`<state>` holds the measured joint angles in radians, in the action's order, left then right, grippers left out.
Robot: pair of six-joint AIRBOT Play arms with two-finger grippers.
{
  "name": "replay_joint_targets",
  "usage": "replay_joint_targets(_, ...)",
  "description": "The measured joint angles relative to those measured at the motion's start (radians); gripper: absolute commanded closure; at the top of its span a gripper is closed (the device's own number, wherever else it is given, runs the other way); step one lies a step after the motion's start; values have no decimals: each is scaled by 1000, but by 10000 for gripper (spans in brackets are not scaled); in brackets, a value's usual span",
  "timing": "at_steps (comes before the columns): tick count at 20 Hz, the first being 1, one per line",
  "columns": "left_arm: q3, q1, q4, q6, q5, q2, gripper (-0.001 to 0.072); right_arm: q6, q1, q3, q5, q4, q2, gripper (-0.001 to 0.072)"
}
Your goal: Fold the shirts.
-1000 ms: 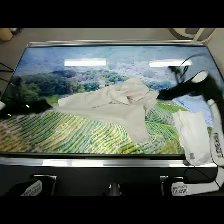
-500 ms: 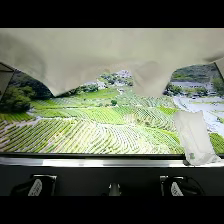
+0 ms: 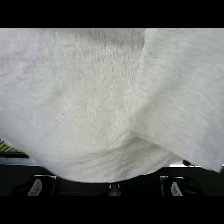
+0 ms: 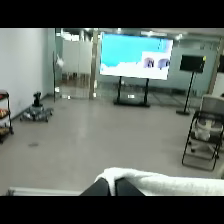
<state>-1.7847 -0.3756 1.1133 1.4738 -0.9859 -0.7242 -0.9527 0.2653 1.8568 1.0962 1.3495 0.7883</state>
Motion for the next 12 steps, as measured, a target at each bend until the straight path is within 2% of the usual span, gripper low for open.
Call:
replay_joint_targets(6, 188, 38, 9, -73, -72, -233, 681, -26, -63, -77, 270, 11, 355, 694)
replay_joint_targets(9, 316, 87, 19, -133, -39, -391, 680, -77, -148, -128, 243, 32, 565, 692)
replay_joint_targets(12, 369, 116, 24, -138, -1, -564, 680, -132, -226, -148, 110, 15, 746, 690)
